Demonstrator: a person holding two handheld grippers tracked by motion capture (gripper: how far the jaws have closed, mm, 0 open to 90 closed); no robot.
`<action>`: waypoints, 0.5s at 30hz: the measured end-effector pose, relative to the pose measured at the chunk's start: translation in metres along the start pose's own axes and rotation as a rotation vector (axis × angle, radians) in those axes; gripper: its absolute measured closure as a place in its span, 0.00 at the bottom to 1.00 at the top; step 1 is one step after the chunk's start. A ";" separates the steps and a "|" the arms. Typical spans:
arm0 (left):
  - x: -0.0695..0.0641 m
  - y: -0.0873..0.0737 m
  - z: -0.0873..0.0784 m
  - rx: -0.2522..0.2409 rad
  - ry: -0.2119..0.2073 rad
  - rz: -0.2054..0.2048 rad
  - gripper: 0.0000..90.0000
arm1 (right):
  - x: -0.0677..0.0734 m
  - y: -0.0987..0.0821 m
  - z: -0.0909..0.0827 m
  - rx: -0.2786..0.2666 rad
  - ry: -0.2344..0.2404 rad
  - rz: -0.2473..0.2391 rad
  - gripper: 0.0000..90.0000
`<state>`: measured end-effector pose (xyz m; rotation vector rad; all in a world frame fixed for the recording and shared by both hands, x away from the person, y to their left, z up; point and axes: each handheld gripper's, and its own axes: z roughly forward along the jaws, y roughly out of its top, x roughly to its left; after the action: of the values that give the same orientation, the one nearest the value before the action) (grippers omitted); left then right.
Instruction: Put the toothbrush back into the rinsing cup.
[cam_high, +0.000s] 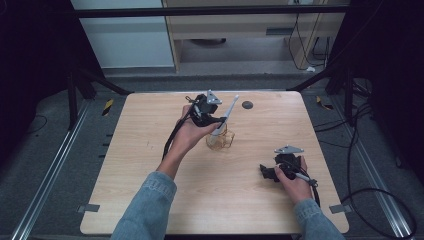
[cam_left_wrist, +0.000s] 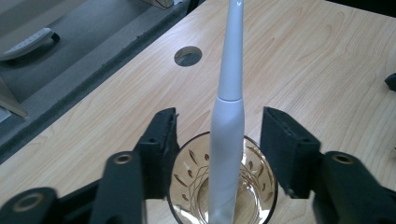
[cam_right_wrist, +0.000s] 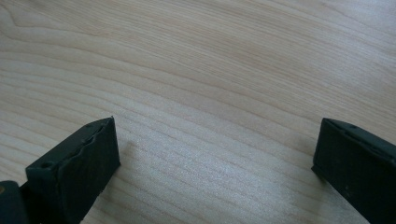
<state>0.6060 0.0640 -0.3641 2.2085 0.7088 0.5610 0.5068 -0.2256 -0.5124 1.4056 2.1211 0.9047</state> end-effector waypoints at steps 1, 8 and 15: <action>0.000 0.000 -0.001 0.000 0.005 -0.002 0.47 | 0.000 0.000 0.000 0.000 0.000 0.000 0.01; 0.002 0.000 -0.007 -0.011 0.012 -0.007 0.32 | 0.000 0.000 0.000 -0.001 0.001 0.002 0.01; -0.002 0.001 -0.011 -0.005 0.009 -0.007 0.13 | 0.000 0.000 0.000 -0.001 0.001 0.002 0.01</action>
<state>0.5980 0.0680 -0.3569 2.1993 0.7183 0.5696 0.5068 -0.2255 -0.5124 1.4076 2.1198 0.9070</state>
